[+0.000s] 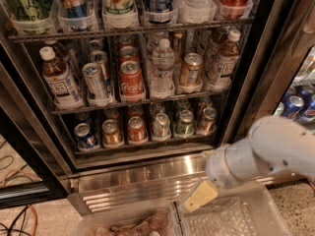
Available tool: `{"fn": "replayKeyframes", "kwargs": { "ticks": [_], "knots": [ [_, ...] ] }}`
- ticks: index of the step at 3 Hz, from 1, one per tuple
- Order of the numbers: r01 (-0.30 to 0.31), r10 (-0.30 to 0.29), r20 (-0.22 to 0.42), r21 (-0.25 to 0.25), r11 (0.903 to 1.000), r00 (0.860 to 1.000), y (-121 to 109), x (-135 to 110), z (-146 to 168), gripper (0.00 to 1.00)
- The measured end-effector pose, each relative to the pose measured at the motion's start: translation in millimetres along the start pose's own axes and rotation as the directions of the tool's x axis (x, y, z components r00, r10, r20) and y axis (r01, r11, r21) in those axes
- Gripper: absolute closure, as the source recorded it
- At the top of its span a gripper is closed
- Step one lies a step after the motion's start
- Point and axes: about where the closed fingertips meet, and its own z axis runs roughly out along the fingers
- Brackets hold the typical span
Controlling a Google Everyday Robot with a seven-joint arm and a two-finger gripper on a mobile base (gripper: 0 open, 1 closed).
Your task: Pick green can from bottom shelf of fridge
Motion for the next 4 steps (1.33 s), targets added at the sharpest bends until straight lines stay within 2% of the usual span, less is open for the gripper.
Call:
{"fn": "replayKeyframes", "kwargs": {
  "ticks": [1, 2, 3, 4],
  "knots": [
    [-0.087, 0.087, 0.001, 0.017, 0.996, 0.996, 5, 33, 54, 0.0],
    [-0.201, 0.194, 0.066, 0.133, 0.9706, 0.979, -40, 27, 72, 0.0],
    [-0.263, 0.242, 0.13, 0.188, 0.9463, 0.962, -59, 16, 68, 0.0],
    [-0.269, 0.247, 0.137, 0.169, 0.9483, 0.959, -61, 18, 74, 0.0]
  ]
}}
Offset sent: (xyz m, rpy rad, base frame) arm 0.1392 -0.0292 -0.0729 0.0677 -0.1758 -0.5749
